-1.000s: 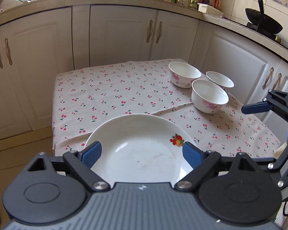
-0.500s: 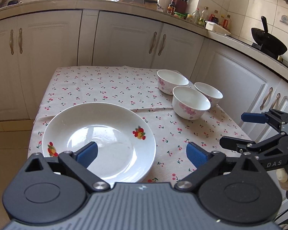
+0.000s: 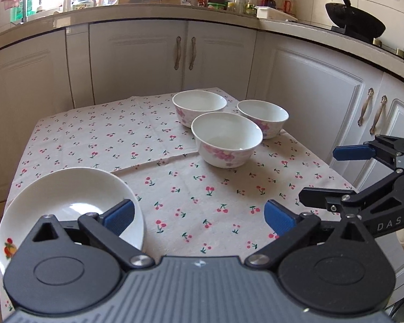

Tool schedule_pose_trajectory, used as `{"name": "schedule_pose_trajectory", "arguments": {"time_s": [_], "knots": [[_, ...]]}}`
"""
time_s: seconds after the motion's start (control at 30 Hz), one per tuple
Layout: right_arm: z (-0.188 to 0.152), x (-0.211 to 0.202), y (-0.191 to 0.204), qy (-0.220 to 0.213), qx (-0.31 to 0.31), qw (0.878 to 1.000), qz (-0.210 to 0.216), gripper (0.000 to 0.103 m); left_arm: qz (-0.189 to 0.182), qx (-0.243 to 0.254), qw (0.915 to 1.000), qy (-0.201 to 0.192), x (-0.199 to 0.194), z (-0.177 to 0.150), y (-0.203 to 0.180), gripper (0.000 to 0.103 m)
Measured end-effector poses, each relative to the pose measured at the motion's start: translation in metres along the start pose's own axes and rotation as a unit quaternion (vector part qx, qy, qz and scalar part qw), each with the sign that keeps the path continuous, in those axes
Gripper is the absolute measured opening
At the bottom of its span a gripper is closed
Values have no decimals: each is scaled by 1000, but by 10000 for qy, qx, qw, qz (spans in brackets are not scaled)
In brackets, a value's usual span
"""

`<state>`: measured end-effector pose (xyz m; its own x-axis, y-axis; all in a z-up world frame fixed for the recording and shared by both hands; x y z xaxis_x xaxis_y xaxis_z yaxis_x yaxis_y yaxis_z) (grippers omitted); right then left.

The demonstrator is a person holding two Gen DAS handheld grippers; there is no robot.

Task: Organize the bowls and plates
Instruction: 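Withdraw the left tool while moving the right tool toward the bowls, then grasp the rim of a pink-flowered white bowl with the right tool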

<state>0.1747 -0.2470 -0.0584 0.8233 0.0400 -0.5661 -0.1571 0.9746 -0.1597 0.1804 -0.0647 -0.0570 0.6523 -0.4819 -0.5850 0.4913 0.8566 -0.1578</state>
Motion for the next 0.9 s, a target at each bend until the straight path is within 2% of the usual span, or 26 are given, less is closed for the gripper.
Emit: {"name": "schedule_pose_trajectory", "arguments": {"time_s": [0.37, 0.63, 0.9], "knots": [[8, 34, -40, 289, 237, 9988, 326, 103, 343, 362, 9988, 0, 53, 11, -21, 102], [23, 65, -52, 495, 257, 9963, 660, 103, 337, 272, 9990, 61, 82, 17, -19, 102], [41, 98, -48, 592, 102, 9942, 896, 103, 406, 411, 9983, 68, 106, 25, -19, 102]]}}
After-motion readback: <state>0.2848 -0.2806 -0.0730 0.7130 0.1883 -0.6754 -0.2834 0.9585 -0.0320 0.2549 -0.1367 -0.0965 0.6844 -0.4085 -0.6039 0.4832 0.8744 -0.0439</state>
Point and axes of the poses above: each gripper's, at about its wrist camera, not at the fingertips, and x roughly the way its jaws point, y to its left, z to its top, the point moved 3 cm from there along x, roughly the way its jaws point, and after that the axes turned 10 degrees about -z, right-handed, at the moved point
